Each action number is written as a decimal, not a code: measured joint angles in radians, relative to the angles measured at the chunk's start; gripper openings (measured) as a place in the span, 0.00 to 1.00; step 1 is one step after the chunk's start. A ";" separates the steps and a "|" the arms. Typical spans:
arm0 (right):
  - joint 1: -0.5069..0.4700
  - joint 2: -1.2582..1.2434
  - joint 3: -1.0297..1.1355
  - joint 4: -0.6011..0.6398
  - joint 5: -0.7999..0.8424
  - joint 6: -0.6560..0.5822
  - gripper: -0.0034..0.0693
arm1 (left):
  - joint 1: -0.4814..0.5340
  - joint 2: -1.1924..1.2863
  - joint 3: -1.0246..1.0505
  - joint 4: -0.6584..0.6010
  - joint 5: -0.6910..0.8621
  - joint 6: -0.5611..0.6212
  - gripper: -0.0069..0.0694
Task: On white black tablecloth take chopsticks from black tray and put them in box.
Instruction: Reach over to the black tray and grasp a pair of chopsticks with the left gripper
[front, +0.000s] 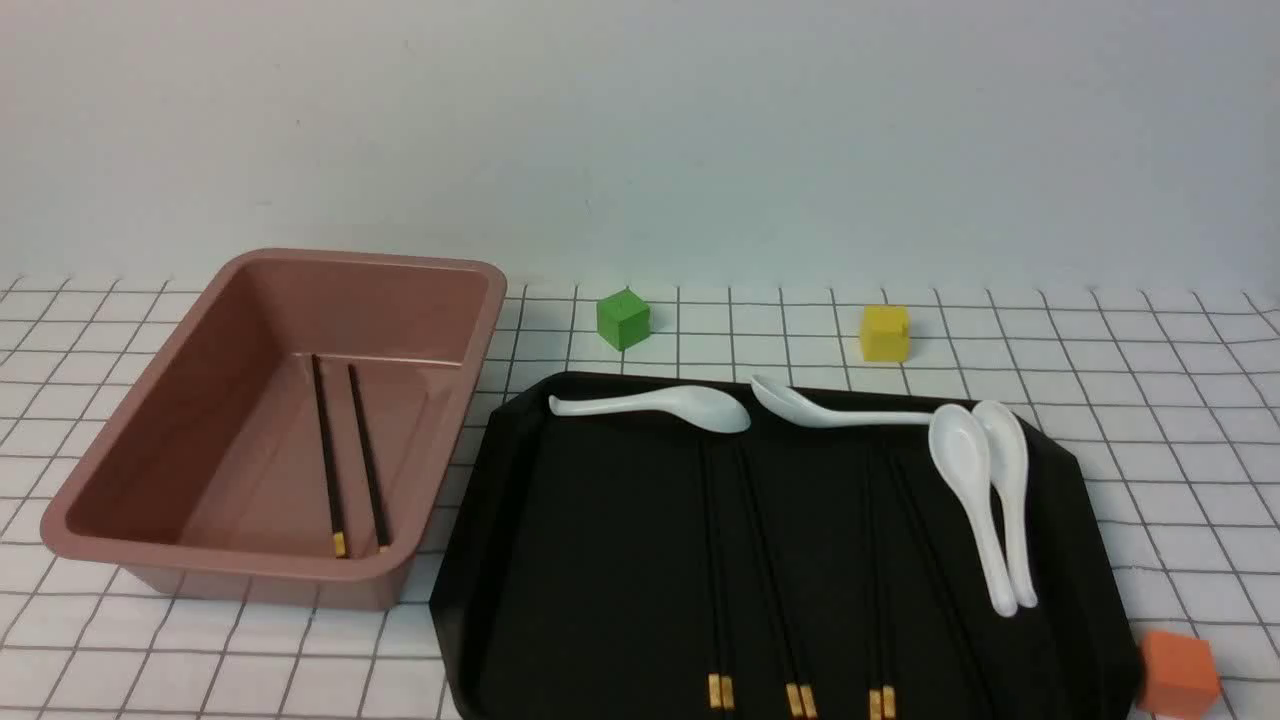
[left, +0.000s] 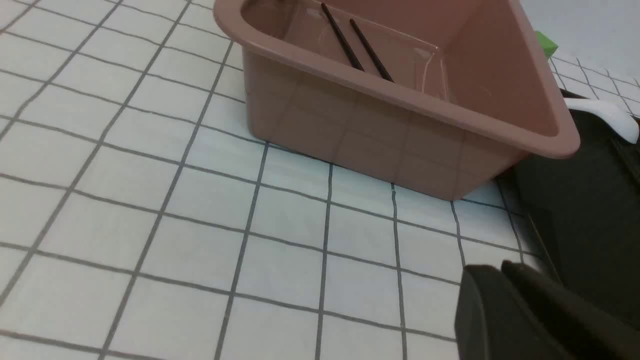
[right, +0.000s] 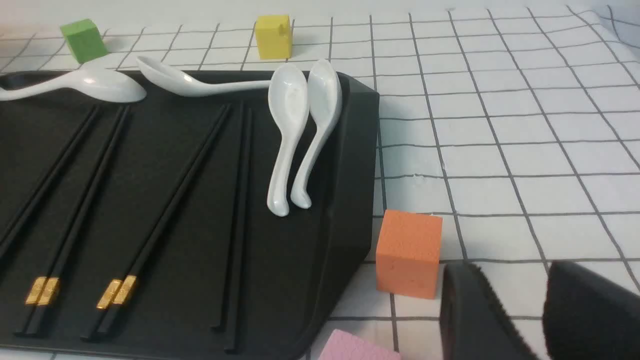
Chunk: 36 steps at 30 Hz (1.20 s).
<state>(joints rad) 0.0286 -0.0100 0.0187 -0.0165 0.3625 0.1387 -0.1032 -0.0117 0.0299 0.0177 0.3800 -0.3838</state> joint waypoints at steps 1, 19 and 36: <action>0.000 0.000 0.000 0.000 0.000 0.000 0.38 | 0.000 0.000 0.000 0.000 0.000 0.000 0.14; 0.000 0.000 0.000 0.001 0.000 0.000 0.38 | 0.000 0.000 0.000 0.000 0.000 0.000 0.17; 0.000 0.000 0.000 0.000 0.000 0.000 0.38 | 0.000 0.000 0.000 -0.732 -0.215 -0.419 0.19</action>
<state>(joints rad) 0.0286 -0.0100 0.0187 -0.0166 0.3625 0.1387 -0.1032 -0.0117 0.0299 -0.7138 0.1645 -0.8025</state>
